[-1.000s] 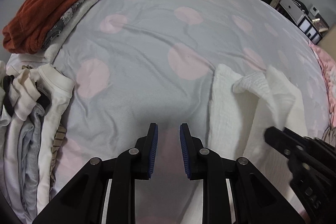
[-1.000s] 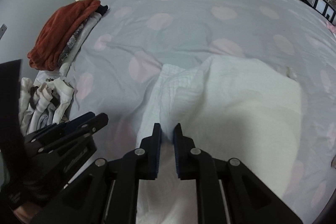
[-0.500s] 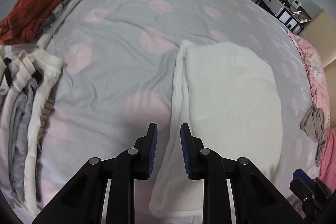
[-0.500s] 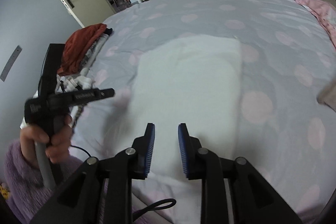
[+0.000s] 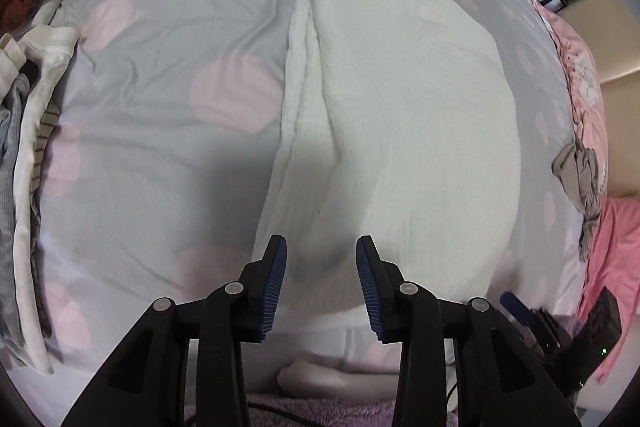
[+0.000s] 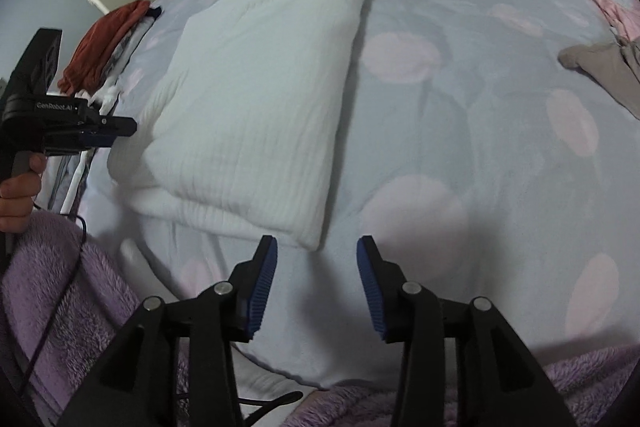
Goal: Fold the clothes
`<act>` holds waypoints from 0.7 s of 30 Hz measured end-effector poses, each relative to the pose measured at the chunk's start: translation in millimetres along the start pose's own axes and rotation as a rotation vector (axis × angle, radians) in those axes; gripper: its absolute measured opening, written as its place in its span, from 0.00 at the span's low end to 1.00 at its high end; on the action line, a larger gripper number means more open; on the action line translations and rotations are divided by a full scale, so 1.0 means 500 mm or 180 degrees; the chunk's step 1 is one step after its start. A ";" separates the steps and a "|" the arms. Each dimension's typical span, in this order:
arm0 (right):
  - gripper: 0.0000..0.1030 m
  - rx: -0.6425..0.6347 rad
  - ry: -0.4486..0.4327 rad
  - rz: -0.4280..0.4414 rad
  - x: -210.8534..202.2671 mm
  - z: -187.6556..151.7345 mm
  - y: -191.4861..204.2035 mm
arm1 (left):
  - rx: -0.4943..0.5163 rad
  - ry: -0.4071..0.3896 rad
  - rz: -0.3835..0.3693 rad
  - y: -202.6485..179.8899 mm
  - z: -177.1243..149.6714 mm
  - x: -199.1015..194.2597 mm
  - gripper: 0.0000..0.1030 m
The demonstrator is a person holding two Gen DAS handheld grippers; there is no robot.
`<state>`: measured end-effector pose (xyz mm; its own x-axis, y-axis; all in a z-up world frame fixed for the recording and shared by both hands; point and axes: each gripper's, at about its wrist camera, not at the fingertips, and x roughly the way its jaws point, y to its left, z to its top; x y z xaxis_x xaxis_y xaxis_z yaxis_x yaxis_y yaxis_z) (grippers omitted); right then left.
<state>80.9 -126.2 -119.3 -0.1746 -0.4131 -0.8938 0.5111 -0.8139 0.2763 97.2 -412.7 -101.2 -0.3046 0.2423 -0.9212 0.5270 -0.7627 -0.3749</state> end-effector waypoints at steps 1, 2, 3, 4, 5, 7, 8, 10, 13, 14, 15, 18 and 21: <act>0.40 -0.0061 0.0008 -0.0005 0.003 -0.002 0.006 | 0.0015 0.0010 -0.0004 -0.003 -0.008 -0.002 0.37; 0.40 -0.0113 0.0014 -0.0023 0.005 -0.006 0.010 | 0.0012 0.0010 -0.0054 -0.003 -0.015 -0.007 0.37; 0.40 -0.0165 0.0021 -0.0041 0.007 -0.009 0.014 | 0.0012 0.0012 -0.0082 -0.004 -0.020 -0.009 0.37; 0.40 -0.0210 0.0026 -0.0057 0.011 -0.012 0.019 | 0.0012 0.0014 -0.0108 -0.005 -0.026 -0.011 0.37; 0.40 -0.0230 0.0028 -0.0068 0.016 -0.012 0.023 | 0.0012 0.0016 -0.0134 -0.005 -0.032 -0.014 0.37; 0.40 -0.0257 0.0024 -0.0087 0.023 -0.012 0.028 | 0.0077 0.0132 -0.0115 -0.012 -0.038 -0.005 0.37; 0.40 -0.0264 0.0019 -0.0098 0.024 -0.012 0.028 | 0.0103 0.0191 -0.0083 -0.015 -0.039 0.003 0.37; 0.40 -0.0281 0.0021 -0.0132 0.032 -0.009 0.030 | 0.0139 0.0373 0.0027 -0.023 -0.035 0.025 0.37; 0.40 -0.0301 0.0065 -0.0141 0.049 -0.002 0.032 | 0.0179 0.0517 0.0121 -0.033 -0.040 0.044 0.37; 0.40 -0.0299 0.0083 -0.0132 0.055 0.000 0.032 | 0.0190 0.0530 0.0139 -0.036 -0.041 0.047 0.36; 0.40 -0.0286 0.0091 -0.0112 0.058 0.001 0.030 | 0.0193 0.0527 0.0134 -0.039 -0.041 0.047 0.36; 0.32 -0.0253 0.0101 -0.0040 0.064 0.004 0.024 | 0.0247 0.0549 0.0194 -0.051 -0.046 0.052 0.27; 0.16 -0.0220 0.0049 -0.0005 0.057 0.001 0.018 | 0.0330 0.0579 0.0379 -0.067 -0.049 0.060 0.14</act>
<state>80.1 -145.5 -141.8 -0.1628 -0.4052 -0.8996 0.5678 -0.7842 0.2505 90.0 -365.1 -118.7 -0.0922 0.2438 -0.9654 0.4635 -0.8476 -0.2583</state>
